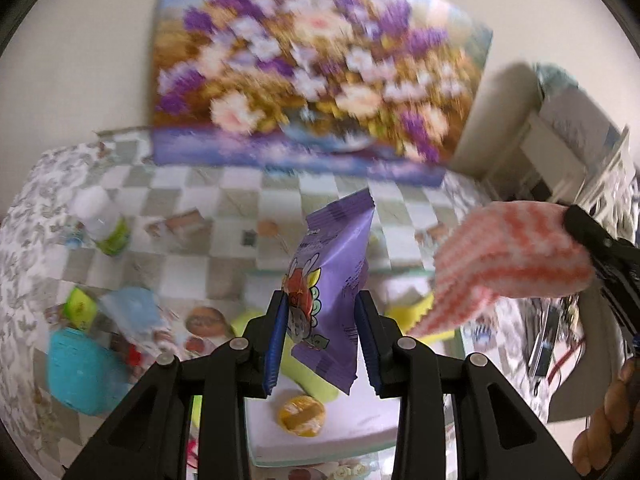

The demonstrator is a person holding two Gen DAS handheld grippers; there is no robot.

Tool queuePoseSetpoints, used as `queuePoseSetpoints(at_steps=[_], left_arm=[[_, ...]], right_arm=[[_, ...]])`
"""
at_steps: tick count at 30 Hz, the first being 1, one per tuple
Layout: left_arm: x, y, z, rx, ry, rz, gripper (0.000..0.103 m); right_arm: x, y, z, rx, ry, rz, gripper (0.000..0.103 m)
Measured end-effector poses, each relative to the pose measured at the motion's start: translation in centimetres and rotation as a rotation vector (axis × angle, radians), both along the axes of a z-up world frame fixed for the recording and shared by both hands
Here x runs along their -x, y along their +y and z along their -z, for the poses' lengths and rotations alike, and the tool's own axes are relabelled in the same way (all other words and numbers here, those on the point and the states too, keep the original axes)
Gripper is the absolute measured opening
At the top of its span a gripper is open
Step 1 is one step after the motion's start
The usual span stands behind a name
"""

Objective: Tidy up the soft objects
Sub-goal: 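Carry the purple pouch and pink striped cloth into the white tray and release both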

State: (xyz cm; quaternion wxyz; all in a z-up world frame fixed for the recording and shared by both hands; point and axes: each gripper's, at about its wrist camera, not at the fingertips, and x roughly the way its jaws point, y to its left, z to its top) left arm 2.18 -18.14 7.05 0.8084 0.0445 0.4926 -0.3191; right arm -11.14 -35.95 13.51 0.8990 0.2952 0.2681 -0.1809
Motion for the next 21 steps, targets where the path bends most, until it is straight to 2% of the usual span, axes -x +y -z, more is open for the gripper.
queuePoseSetpoints(at_steps=[7, 12, 21], left_arm=[[-0.3, -2.4, 4.6, -0.069, 0.108, 0.035, 0.036], [-0.8, -2.9, 6.8, -0.112, 0.132, 0.027, 0.036], [-0.8, -4.2, 10.2, -0.18, 0.145, 0.05, 0.036]], right_arm=[[-2.7, -1.7, 8.0, -0.138, 0.201, -0.01, 0.006], [-4.1, -1.8, 12.6, -0.175, 0.341, -0.023, 0.006], [-6.0, -0.4, 16.6, -0.173, 0.491, -0.08, 0.009]])
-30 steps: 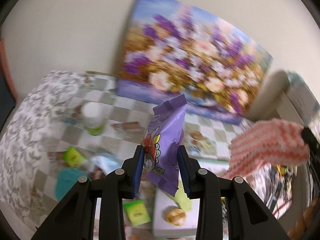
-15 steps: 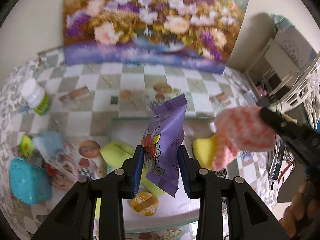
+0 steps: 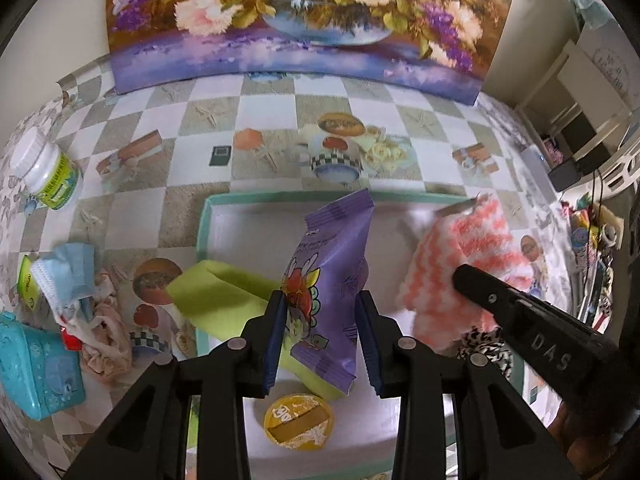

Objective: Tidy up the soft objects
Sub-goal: 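Carry the purple pouch and pink striped cloth into the white tray and release both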

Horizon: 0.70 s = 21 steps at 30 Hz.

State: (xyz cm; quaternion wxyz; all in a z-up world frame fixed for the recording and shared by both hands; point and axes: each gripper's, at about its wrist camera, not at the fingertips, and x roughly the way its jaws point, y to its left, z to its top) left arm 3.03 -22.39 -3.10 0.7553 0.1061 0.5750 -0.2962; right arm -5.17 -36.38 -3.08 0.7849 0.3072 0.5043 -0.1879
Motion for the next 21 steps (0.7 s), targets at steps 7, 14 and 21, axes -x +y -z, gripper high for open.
queuePoseSetpoints(at_steps=[7, 14, 21], left_arm=[[0.2, -0.4, 0.9, -0.019, 0.028, 0.006, 0.043], [-0.3, 0.5, -1.0, 0.021, 0.016, -0.022, 0.058], [-1.3, 1.9, -3.3, 0.057, -0.029, -0.067, 0.061]], right_arm=[[-0.5, 0.4, -0.1, 0.02, 0.035, -0.016, 0.01], [-0.5, 0.9, -2.4, 0.083, 0.031, -0.014, 0.02], [0.3, 0.8, -4.6, 0.093, -0.005, 0.019, 0.02]])
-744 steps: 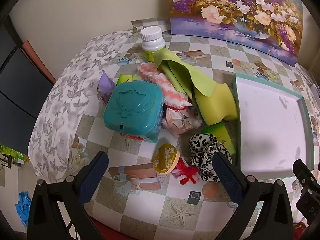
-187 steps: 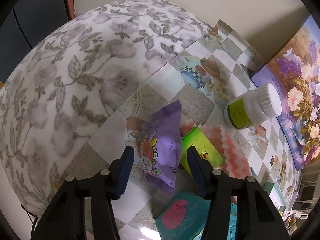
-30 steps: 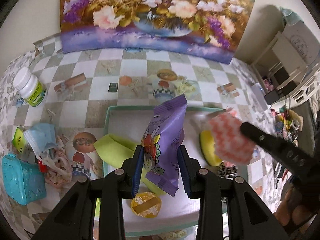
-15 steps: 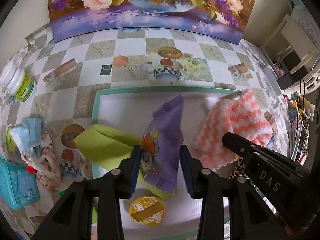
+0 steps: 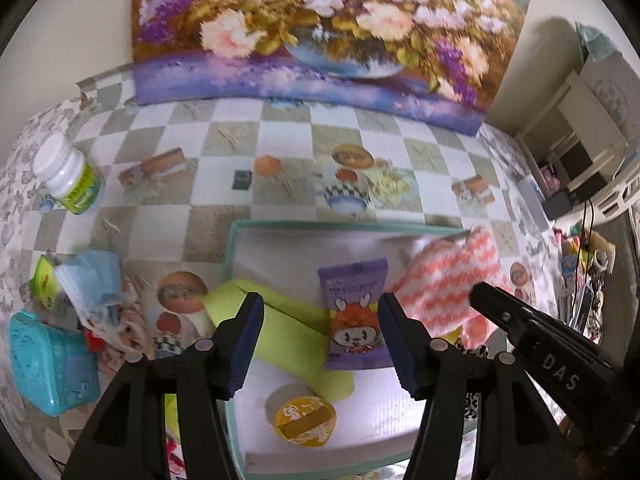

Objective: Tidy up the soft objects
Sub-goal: 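Carry the purple pouch and pink striped cloth into the white tray and release both, then move both open grippers from the tray back to the pile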

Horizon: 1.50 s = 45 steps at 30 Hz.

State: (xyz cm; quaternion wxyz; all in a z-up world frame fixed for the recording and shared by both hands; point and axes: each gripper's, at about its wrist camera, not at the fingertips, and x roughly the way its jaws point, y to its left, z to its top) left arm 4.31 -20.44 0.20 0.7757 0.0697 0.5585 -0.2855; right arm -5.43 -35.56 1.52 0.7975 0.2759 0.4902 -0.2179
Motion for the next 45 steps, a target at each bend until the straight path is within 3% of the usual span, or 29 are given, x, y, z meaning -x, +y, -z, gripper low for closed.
queuePoseSetpoints(at_steps=[3, 4, 6, 8, 12, 14, 23, 35, 39, 45], left_arm=[[-0.5, 0.6, -0.2, -0.004, -0.017, -0.023, 0.078], [-0.7, 0.8, -0.1, -0.006, -0.021, -0.032, 0.079], [-1.0, 1.1, 0.1, -0.017, -0.027, -0.048, 0.08], [-1.4, 1.6, 0.4, -0.034, -0.038, -0.071, 0.085], [-2.0, 2.4, 0.8, -0.06, -0.062, -0.102, 0.086], [-2.4, 2.8, 0.9, -0.073, -0.072, -0.119, 0.097], [-3.0, 3.8, 1.2, -0.08, -0.124, -0.149, 0.099], [-4.0, 6.4, -1.8, 0.037, -0.266, -0.182, 0.099], [-4.5, 7.9, -2.9, 0.011, -0.325, -0.216, 0.099], [-5.1, 10.6, -4.3, -0.028, -0.421, -0.286, 0.099]], right_arm=[[0.0, 0.3, -0.2, 0.025, 0.02, -0.003, 0.024], [-0.1, 0.4, -0.2, 0.036, 0.034, -0.007, 0.029], [-0.3, 0.7, 0.1, 0.065, 0.061, -0.016, 0.05], [-0.5, 0.8, 0.3, 0.091, 0.079, -0.028, 0.059], [-0.7, 0.9, 0.8, 0.101, 0.102, -0.04, 0.07], [-0.6, 0.8, 1.1, 0.093, 0.102, -0.035, 0.074], [-0.5, 0.8, 0.9, 0.118, 0.074, -0.019, 0.103], [-1.8, 2.6, -0.6, 0.164, -0.032, -0.082, 0.103], [-2.5, 3.5, -0.3, 0.163, -0.036, -0.112, 0.103], [-3.4, 5.3, -2.6, 0.196, -0.162, -0.116, 0.103]])
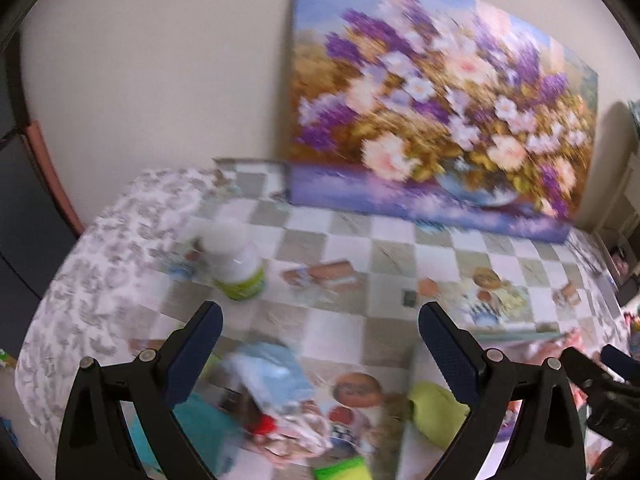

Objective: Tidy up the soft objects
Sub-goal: 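Move both open grippers from the tray back to the pile, then grasp the blue face mask with the right gripper while the left gripper grasps the green tissue pack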

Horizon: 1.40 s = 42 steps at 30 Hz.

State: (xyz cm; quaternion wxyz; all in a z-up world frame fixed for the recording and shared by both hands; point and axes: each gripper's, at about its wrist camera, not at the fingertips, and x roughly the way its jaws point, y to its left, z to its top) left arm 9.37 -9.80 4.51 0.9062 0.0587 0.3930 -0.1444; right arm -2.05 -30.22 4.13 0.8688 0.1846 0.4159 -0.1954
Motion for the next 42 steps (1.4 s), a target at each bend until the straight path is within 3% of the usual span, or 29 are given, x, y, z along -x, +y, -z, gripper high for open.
queuePoseSetpoints(at_steps=[5, 11, 18, 28, 35, 42], left_arm=[[-1.0, 3.2, -0.8, 0.057, 0.001, -0.081, 0.099], [-1.8, 6.6, -0.8, 0.002, -0.022, -0.198, 0.099], [-3.6, 11.9, 0.0, 0.094, 0.033, -0.278, 0.099], [-6.5, 17.1, 2.6, 0.09, 0.235, -0.37, 0.098], [-7.9, 17.6, 6.1, 0.083, 0.373, -0.374, 0.098], [-9.0, 16.9, 8.0, 0.079, 0.437, -0.341, 0.098]], right_arm=[[-1.0, 2.2, -0.9, 0.07, -0.054, 0.0, 0.103], [-2.8, 4.6, -0.5, 0.022, -0.071, -0.035, 0.103], [-5.5, 8.9, 0.5, -0.018, -0.053, -0.127, 0.103], [-9.1, 14.3, 2.7, -0.063, 0.003, -0.275, 0.096], [-10.8, 16.2, 5.7, -0.116, 0.069, -0.331, 0.09], [-12.3, 18.0, 7.7, -0.127, 0.113, -0.384, 0.087]])
